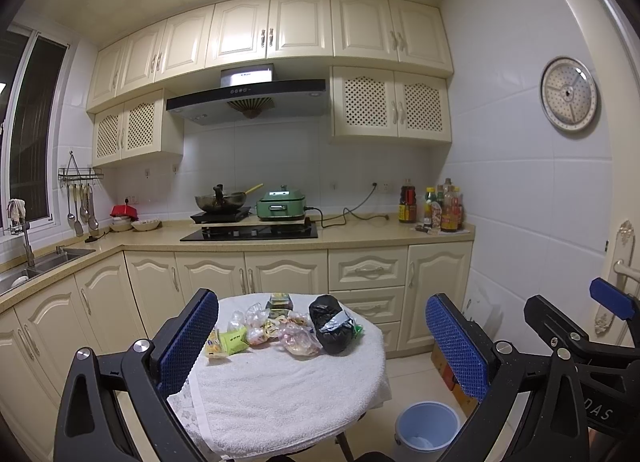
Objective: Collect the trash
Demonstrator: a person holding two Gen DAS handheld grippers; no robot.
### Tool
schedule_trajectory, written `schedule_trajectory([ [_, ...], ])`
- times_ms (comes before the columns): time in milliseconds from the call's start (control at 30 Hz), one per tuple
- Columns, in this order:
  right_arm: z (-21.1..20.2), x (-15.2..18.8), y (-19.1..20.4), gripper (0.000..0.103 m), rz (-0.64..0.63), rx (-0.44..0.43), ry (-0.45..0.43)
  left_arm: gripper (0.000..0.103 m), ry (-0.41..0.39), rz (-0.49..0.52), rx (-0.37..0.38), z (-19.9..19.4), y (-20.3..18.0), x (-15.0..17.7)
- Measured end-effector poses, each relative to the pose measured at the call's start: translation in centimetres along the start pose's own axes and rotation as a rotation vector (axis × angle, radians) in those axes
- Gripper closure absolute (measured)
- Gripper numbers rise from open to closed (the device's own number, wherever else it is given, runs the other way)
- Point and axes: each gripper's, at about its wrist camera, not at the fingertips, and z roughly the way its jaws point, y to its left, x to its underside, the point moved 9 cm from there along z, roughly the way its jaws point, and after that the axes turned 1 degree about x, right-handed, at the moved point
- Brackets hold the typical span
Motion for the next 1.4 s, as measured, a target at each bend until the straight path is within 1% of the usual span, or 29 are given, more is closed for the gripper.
schedule_trajectory([
  [367,0.5,0.7,0.0,0.0,0.0,-0.001,0.014,0.001,0.009,-0.006,-0.003,0.9,-0.1,0.3],
  [500,1.8,1.3,0.1,0.0,0.0,0.004,0.036,0.001,0.023,-0.016,0.002,2.0,0.6,0.8],
  [567,3.1,2.1,0.2,0.0,0.0,0.006,0.061,0.001,0.039,-0.023,-0.015,3.3,1.8,1.5],
  [667,5.7,3.9,0.7,0.0,-0.004,0.002,0.106,0.001,0.075,-0.051,-0.046,5.9,4.5,3.1],
  [733,8.3,5.8,1.3,0.0,-0.014,-0.003,0.164,0.001,0.114,-0.065,-0.065,7.9,6.2,4.3],
  [800,10.7,7.4,2.2,0.0,-0.013,-0.033,0.206,0.001,0.185,-0.09,-0.087,10.8,8.5,6.3],
  [833,11.9,8.4,2.6,0.0,-0.013,-0.046,0.228,0.001,0.211,-0.099,-0.092,11.9,9.1,6.8],
  [867,13.4,9.4,3.2,0.0,-0.019,-0.054,0.261,0.001,0.254,-0.111,-0.099,13.5,10.1,7.9],
  [933,15.6,10.7,4.2,0.0,-0.033,-0.069,0.305,0.001,0.308,-0.128,-0.11,15.5,11.3,9.0],
  [1000,17.9,12.0,5.3,0.0,-0.054,-0.084,0.347,0.001,0.357,-0.167,-0.129,17.6,12.7,9.6],
  [1167,23.3,14.6,7.4,0.0,-0.1,-0.108,0.414,0.001,0.462,-0.24,-0.162,23.0,15.5,10.7],
  [1300,28.5,15.4,8.3,0.0,-0.116,-0.108,0.453,0.001,0.511,-0.258,-0.195,27.3,17.1,11.4],
  [1400,32.3,15.4,9.0,0.0,-0.104,-0.116,0.471,0.001,0.542,-0.246,-0.215,30.8,17.7,11.3],
])
